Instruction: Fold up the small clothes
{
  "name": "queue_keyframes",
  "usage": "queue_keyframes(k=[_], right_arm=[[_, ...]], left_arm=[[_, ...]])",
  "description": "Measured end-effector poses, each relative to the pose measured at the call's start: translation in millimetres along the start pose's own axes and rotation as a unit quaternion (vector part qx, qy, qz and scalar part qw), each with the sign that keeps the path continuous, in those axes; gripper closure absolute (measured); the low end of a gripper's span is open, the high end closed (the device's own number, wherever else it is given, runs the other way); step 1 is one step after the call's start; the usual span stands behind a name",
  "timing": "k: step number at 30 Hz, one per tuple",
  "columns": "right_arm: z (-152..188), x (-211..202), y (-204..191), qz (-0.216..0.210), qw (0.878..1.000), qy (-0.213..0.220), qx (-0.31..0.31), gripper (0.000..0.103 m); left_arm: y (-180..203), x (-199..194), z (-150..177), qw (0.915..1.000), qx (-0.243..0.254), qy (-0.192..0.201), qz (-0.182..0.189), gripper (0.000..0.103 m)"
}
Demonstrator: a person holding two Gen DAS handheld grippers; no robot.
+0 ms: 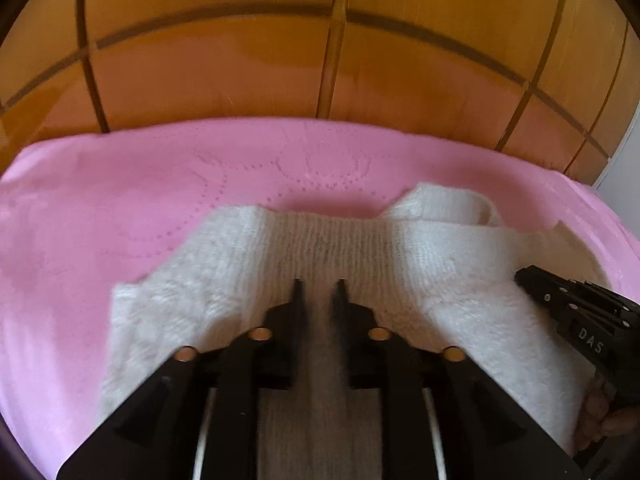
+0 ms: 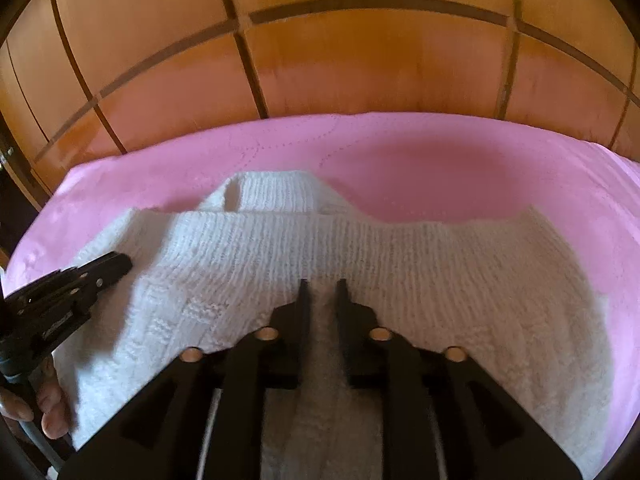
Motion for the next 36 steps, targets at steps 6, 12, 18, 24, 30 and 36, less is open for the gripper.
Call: queue_keyframes(k=[6,12,18,24,30,36], right_arm=[[20,-56,16,-0.013,0.999,0.033,0.001,0.052],[67,-92,71,0.012,0.999,0.018,0.035,0.052],[90,-96,131,-0.001,0.994,0.009,0.112,0.065],[84,-114,90,0.048,0.997,0.046,0.048,0.045],[91,-123,24,-0.011,0.998,0.056,-0.013,0.040],[121,-93,-30,-0.049,0.997,0.007,-0.052,0.040]], left_arm=[[30,-61,28,0.9981,0.027,0.051,0.023,0.057],[79,-83,77,0.9951,0.067,0.036,0.064,0.057],[88,-69,100,0.9968,0.068,0.002,0.042,0.055],[58,-108,96,0.9994,0.016,0.028,0.012,0.042],[-14,-145,112,0.9944,-0.064,0.045,-0.071,0.042],[-56,-155,127,0.9869,-0.098,0.029,-0.125,0.042]])
Point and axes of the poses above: each gripper's, at about its wrist camera, not at the fingertips, and x roughly the way its jaws point, y to its right, z to its underside, the point moved 5 cm from there along x, roughly the way its jaws point, and after that the axes turned 13 degrees about x, right-handed, at the moved point
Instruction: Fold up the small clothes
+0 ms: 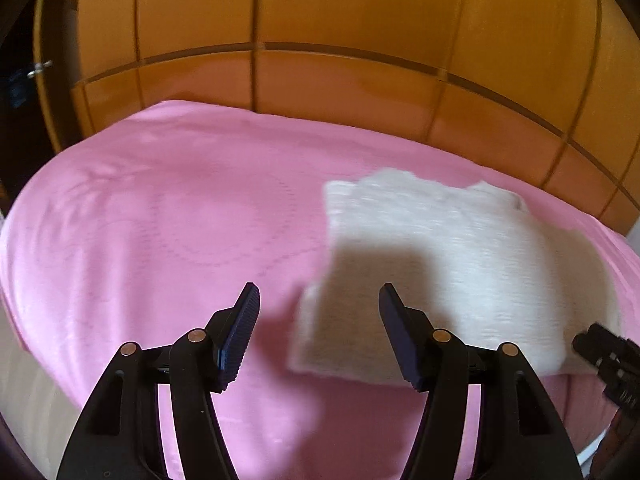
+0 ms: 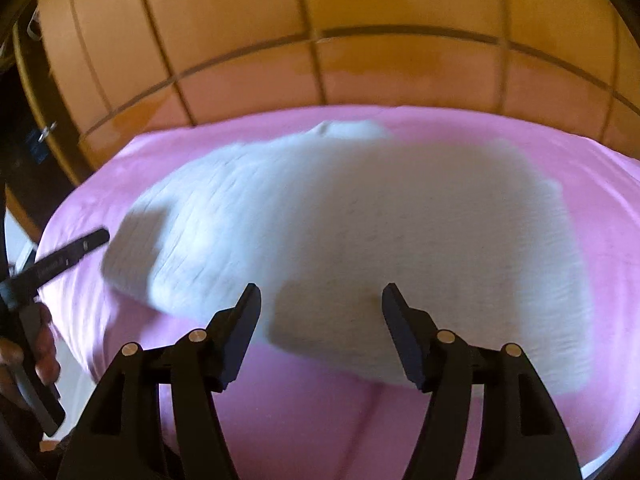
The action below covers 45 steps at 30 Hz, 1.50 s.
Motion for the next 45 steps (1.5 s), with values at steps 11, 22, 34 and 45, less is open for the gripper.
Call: queue_keyframes(k=[11,22,34,45], right_arm=[[16,18,6,0.018,0.999,-0.030,0.011,0.031],[13,24,4,0.034,0.999,-0.033,0.003,0.025],[13,26,4,0.038,0.999,-0.035,-0.002,0.021],[14,27,5,0.038,0.999,-0.035,-0.008,0.018]], left_arm=[[-2,7,4,0.9997,0.002,0.001,0.025,0.042],[8,16,5,0.9983,0.013,-0.001,0.057,0.044],[11,29,7,0.9971,0.007,-0.017,0.075,0.053],[9,43,22,0.9957,0.013,-0.038,0.084,0.099]])
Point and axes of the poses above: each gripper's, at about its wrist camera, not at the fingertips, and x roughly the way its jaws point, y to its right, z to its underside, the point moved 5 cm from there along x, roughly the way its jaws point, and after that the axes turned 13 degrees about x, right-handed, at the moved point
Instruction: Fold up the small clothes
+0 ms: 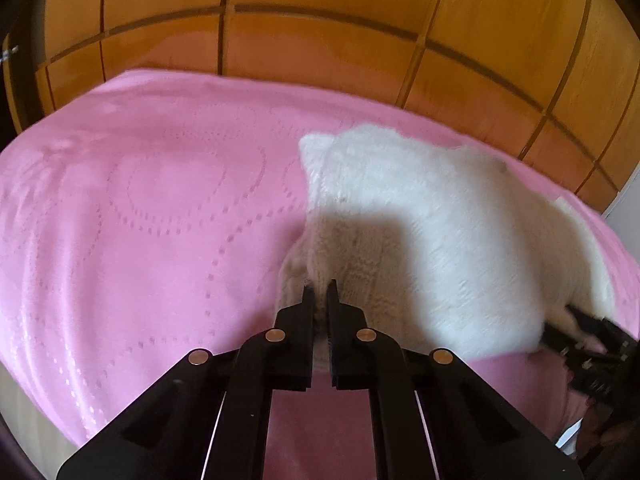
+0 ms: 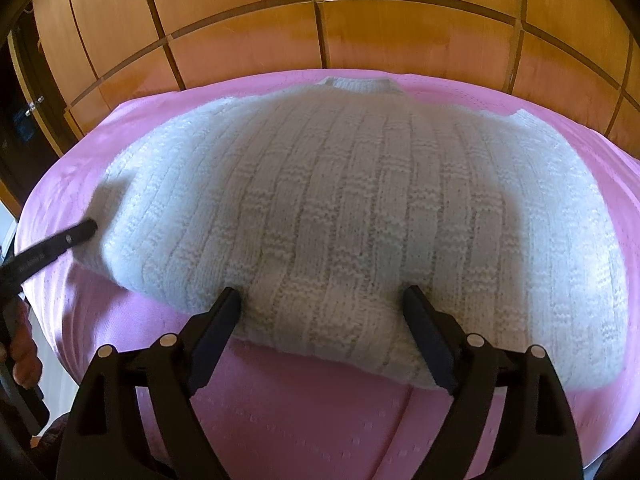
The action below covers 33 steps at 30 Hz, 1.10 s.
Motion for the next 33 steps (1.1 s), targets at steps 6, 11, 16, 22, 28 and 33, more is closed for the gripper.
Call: queue_keyframes(k=[6,11,16,22,28,33], right_arm=[[0,-3,2,-0.008,1.000,-0.002,0.004,0.018],[-14,-28,17,-0.031,0.999,0.013,0.034,0.020],[-45,-57,73,0.000,0.992,0.069,0.103,0.019],[-44,-42,160,0.049,0.974,0.029,0.218,0.029],[-37,-60,167,0.020,0.974,0.055,0.217,0.018],[-32,-60,194,-0.009,0.961,0.045,0.273,0.015]], left_arm=[[-10,1,12,0.9995,-0.027,-0.009,0.018,0.098],[-13,-14,1,0.9980,-0.056,0.003,0.027,0.085],[-2,-37,-8,0.9988,-0.032,0.038,0.001,0.058],[20,-45,-19,0.9981,0.020,0.055,-0.019,0.057],[37,-36,-16,0.9983,0.047,0.032,-0.013,0.057],[49,-29,-16,0.9974,0.064,0.017,-0.027,0.057]])
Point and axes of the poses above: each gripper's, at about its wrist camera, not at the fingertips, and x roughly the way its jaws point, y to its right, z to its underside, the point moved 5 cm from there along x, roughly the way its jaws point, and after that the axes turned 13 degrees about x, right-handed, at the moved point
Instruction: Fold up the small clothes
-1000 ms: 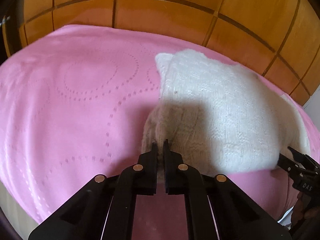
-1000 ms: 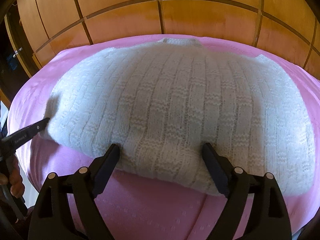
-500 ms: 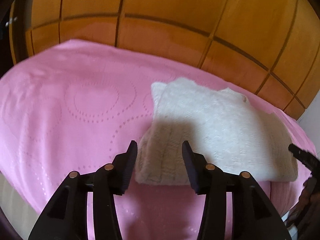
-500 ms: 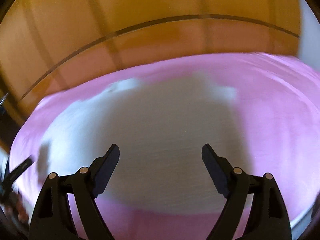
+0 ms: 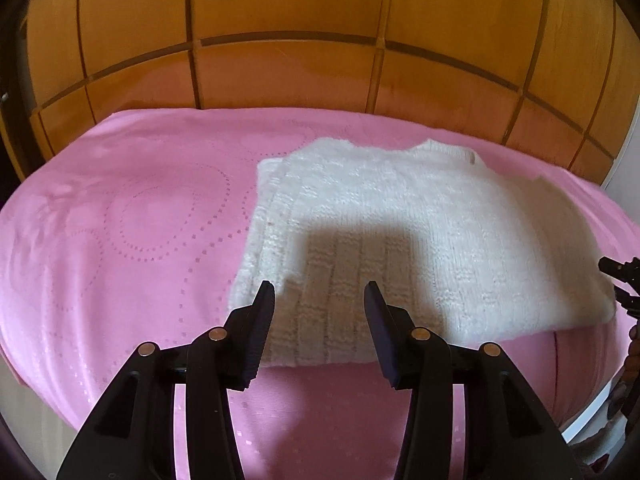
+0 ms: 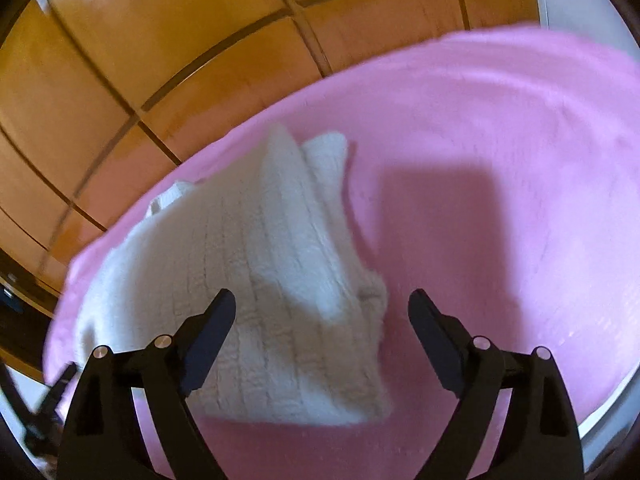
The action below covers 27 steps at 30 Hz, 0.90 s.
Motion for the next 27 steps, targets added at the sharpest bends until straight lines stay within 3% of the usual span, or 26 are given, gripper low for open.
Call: queue_keyframes(k=[3,5,8,9,10,14,18,22,27], right_arm=[[5,8,5,-0.034,0.999,-0.028,0.022,0.016],[10,10,-3,-0.044,0.998,-0.039,0.007,0.029],[12,14,-13,-0.064,0.996,-0.069,0.005,0.050],[13,15,-15,-0.073,0.994,-0.080,0.011,0.066],[13,18,-18,-0.095,0.990,-0.099,0.027,0.076],[9,8,-39,-0.132,0.985,-0.110,0.034,0.083],[2,-17,-86,-0.179,0.979,-0.100,0.006,0.085],[7,-28,-160,-0.214,0.970,-0.105,-0.054,0.086],[38,-10,-251,-0.234,0.954,-0.135,-0.127,0.087]], left_arm=[[7,4,-2,0.9999,0.007,-0.009,-0.005,0.057],[11,5,-2,0.9998,0.011,-0.013,-0.007,0.045],[17,4,-4,0.9999,0.015,-0.005,-0.002,0.042],[18,5,-5,0.9998,0.018,-0.006,0.000,0.042],[19,6,-5,0.9998,0.019,-0.006,0.001,0.042],[20,10,-5,0.9998,0.016,-0.006,0.010,0.042],[15,17,-2,0.9996,0.006,-0.011,0.024,0.042],[8,23,3,0.9986,-0.018,-0.017,0.046,0.042],[-2,21,7,0.9977,-0.038,-0.015,0.055,0.042]])
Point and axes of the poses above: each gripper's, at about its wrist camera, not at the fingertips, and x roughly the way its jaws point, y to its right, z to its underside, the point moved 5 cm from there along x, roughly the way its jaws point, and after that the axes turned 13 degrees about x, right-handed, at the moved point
